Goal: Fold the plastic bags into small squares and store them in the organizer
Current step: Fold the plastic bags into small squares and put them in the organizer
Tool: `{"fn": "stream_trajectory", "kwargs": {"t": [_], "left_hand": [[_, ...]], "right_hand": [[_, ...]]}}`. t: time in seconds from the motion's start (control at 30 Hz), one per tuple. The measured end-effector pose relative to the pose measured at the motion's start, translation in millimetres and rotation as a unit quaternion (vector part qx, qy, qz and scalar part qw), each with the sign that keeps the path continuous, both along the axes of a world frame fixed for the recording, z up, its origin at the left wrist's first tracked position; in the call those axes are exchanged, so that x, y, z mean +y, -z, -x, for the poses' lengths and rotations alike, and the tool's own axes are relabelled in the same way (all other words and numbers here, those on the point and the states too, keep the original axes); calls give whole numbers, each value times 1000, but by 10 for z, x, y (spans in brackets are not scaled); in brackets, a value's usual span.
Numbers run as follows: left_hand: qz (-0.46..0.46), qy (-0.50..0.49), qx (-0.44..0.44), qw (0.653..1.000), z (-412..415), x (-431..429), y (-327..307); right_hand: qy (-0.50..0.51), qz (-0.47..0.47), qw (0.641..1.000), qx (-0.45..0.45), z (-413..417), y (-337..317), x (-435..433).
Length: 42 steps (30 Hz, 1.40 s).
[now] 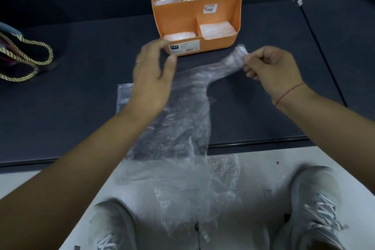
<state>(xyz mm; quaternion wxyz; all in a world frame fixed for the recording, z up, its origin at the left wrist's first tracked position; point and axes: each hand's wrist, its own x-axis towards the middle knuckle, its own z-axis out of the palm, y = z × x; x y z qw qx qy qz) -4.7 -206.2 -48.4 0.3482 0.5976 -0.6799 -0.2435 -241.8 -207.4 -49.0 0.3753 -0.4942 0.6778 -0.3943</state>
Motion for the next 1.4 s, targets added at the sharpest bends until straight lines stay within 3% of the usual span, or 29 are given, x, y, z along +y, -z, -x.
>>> {"fn": "stream_trajectory", "kwargs": {"t": [0.13, 0.23, 0.53, 0.63, 0.73, 0.8, 0.87, 0.97, 1.07, 1.17, 1.3, 1.4], "left_hand": [[-112, 13, -220, 969, -597, 163, 420], [-113, 66, -334, 933, -721, 265, 604], [-130, 31, -408, 903, -674, 258, 659], [-100, -20, -319, 942, -658, 361, 633], [-46, -45, -123, 990, -541, 825, 421], [-87, -51, 4, 995, -385, 1275, 240], [-228, -80, 116, 963, -221, 1602, 104], [-453, -137, 206, 857, -147, 1700, 165], [-539, -171, 326, 758, -123, 1566, 190], [-538, -167, 377, 735, -81, 1510, 157], [-525, -184, 405, 725, -53, 1503, 143], [-523, -177, 427, 716, -29, 1503, 120]], "right_hand": [[70, -29, 995, 59, 313, 269, -74], [78, -23, 989, 123, 429, 350, -107], [162, -44, 951, 260, 749, 478, -195], [159, -1, 959, 237, 784, 445, -120], [105, 29, 982, 152, 644, 255, 256], [54, 5, 993, 102, 535, 183, 644], [-8, -62, 997, 51, 446, 149, 1032], [-73, -155, 983, 72, 389, 98, 1389], [-72, -209, 974, 49, 413, 51, 1483], [-91, -246, 964, 53, 454, 49, 1530], [-129, -331, 924, -145, 412, 96, 1646], [-157, -318, 920, -164, 336, 194, 1698]]}}
